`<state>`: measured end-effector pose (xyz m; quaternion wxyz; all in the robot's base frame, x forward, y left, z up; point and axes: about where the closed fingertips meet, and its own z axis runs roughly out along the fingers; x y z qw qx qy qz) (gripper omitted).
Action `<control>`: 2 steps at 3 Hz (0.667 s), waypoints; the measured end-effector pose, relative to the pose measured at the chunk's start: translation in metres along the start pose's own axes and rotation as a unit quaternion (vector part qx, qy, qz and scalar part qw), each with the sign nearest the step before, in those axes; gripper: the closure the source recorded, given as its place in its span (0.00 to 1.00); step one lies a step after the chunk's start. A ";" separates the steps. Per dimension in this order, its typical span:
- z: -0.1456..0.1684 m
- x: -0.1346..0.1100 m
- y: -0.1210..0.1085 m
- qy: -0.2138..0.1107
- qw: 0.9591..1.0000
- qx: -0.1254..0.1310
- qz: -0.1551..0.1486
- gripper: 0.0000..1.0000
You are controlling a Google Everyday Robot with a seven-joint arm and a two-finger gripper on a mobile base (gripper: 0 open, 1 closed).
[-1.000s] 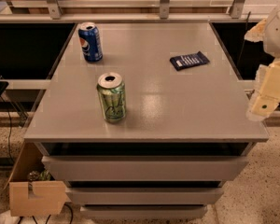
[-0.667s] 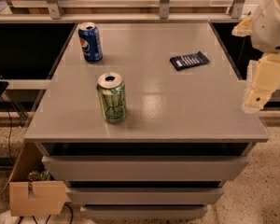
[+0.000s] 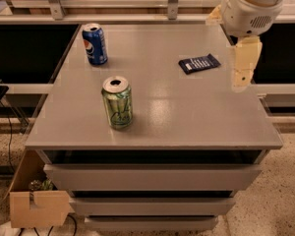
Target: Move rxbar blueberry near pepsi can
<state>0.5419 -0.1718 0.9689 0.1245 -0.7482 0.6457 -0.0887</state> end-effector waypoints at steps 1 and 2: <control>0.000 0.000 -0.001 0.000 1.000 0.002 0.000 0.00; 0.013 -0.006 -0.020 -0.010 1.000 0.002 -0.011 0.00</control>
Offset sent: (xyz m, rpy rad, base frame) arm 0.0488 0.0198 -0.0171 0.0228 0.0203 0.0629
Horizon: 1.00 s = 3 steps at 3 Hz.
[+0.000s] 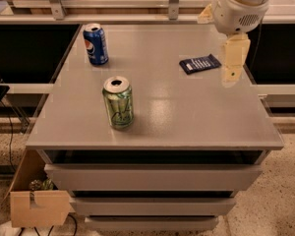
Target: Move rxbar blueberry near pepsi can
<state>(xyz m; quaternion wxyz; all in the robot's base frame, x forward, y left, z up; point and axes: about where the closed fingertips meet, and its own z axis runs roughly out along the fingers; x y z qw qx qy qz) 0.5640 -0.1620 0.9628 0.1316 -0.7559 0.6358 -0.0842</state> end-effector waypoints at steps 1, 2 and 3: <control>0.020 -0.010 -0.031 -0.012 1.000 -0.005 -0.018 0.00; 0.046 -0.024 -0.064 -0.023 0.998 -0.023 -0.049 0.00; 0.078 -0.032 -0.090 -0.013 0.997 -0.038 -0.062 0.00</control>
Offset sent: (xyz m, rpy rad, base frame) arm 0.1066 0.0578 -0.0364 -0.0136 0.1308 0.1930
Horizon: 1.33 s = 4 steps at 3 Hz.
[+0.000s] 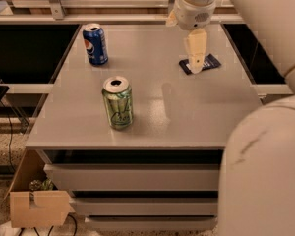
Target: Move rxbar blueberry near pepsi can
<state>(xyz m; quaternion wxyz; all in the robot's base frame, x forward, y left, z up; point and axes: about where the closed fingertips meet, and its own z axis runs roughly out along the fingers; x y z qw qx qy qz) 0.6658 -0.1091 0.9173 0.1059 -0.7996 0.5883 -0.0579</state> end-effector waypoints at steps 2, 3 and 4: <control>0.060 0.010 -0.021 0.024 0.999 -0.023 0.007 0.00; 0.084 0.025 -0.017 0.028 0.999 -0.039 0.018 0.00; 0.102 0.050 -0.012 0.037 0.997 -0.051 0.035 0.00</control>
Offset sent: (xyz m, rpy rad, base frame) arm 0.0396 -0.0119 -0.0838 -0.0723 0.1079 -0.0535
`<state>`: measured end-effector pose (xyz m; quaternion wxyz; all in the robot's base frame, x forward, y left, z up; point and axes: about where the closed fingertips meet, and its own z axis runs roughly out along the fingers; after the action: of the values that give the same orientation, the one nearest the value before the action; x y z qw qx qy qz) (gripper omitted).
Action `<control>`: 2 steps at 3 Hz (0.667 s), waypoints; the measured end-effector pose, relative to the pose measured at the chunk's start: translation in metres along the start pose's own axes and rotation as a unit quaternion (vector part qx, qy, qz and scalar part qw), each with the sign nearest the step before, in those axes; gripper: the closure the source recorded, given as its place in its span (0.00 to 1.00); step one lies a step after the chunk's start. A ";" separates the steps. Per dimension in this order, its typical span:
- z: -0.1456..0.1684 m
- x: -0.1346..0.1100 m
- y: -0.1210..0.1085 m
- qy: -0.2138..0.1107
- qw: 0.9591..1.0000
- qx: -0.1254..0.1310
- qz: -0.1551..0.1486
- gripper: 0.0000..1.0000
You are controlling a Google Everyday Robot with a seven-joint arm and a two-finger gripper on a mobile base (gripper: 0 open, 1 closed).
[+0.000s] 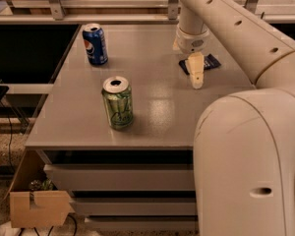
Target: Move rxbar blueberry near pepsi can
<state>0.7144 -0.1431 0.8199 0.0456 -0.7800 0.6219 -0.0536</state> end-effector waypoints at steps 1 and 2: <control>0.009 0.020 0.001 0.005 1.000 -0.007 0.014 0.00; 0.007 0.020 0.001 0.005 1.000 -0.007 0.014 0.00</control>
Offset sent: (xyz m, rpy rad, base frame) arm 0.0226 -0.0845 -0.0079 -0.0317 0.0469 -0.1267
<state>0.7194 -0.1629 0.8131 0.0384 -0.7712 0.6333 -0.0524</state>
